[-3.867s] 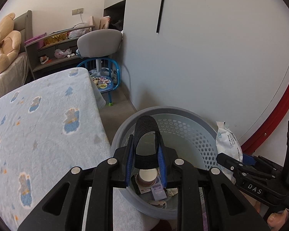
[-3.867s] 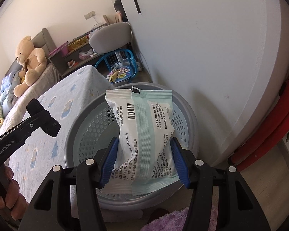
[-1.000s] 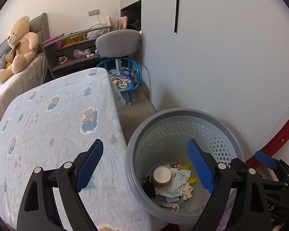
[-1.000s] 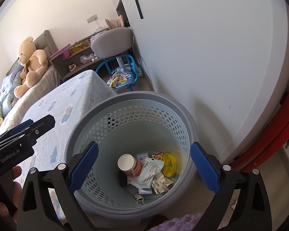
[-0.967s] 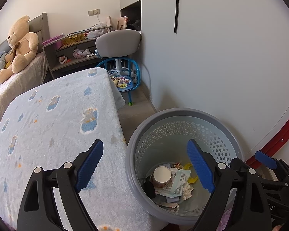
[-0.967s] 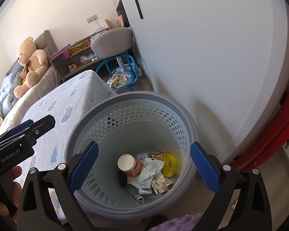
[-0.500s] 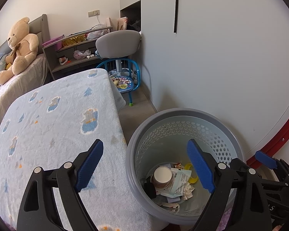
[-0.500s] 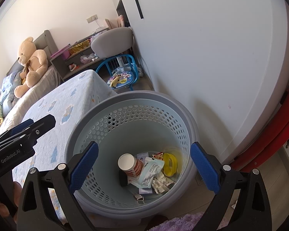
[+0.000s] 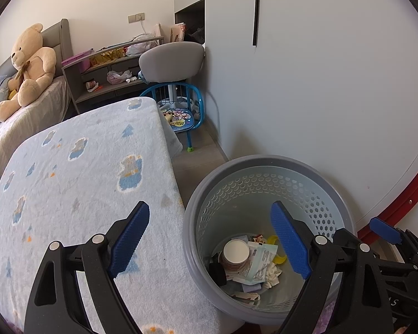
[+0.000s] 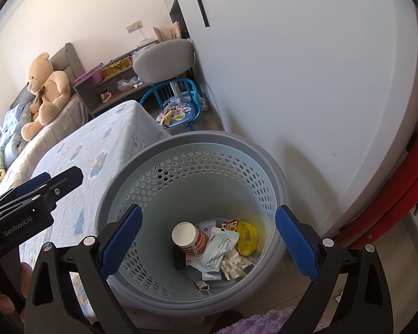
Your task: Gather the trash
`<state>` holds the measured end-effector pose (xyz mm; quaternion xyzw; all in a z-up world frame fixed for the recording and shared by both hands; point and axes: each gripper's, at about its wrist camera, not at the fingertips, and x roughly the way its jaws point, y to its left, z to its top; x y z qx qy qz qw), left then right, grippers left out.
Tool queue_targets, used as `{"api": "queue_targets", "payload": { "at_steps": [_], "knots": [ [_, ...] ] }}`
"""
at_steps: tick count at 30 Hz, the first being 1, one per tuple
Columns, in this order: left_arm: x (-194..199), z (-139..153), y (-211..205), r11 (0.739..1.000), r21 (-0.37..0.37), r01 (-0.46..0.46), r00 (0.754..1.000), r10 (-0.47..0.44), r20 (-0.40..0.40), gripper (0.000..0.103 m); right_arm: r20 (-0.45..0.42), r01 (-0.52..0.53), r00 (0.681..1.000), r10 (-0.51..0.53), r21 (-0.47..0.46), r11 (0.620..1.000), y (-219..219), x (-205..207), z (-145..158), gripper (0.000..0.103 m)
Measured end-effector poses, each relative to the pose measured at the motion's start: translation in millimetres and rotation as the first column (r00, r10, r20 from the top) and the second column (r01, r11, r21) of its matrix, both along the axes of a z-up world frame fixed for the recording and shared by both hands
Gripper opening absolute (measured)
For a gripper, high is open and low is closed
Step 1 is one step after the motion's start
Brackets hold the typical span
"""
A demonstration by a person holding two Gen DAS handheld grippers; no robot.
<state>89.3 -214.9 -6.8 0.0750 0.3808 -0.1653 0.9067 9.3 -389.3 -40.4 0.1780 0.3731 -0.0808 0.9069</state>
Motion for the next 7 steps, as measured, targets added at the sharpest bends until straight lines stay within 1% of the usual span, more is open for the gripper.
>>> {"api": "queue_targets", "payload": {
  "at_steps": [7],
  "knots": [
    [1.2,-0.1,0.6,1.000,0.001,-0.003,1.000,0.003,0.001,0.085,0.001,0.001,1.000,-0.001,0.000,1.000,-0.2,-0.4,-0.3,0.094]
  ]
}}
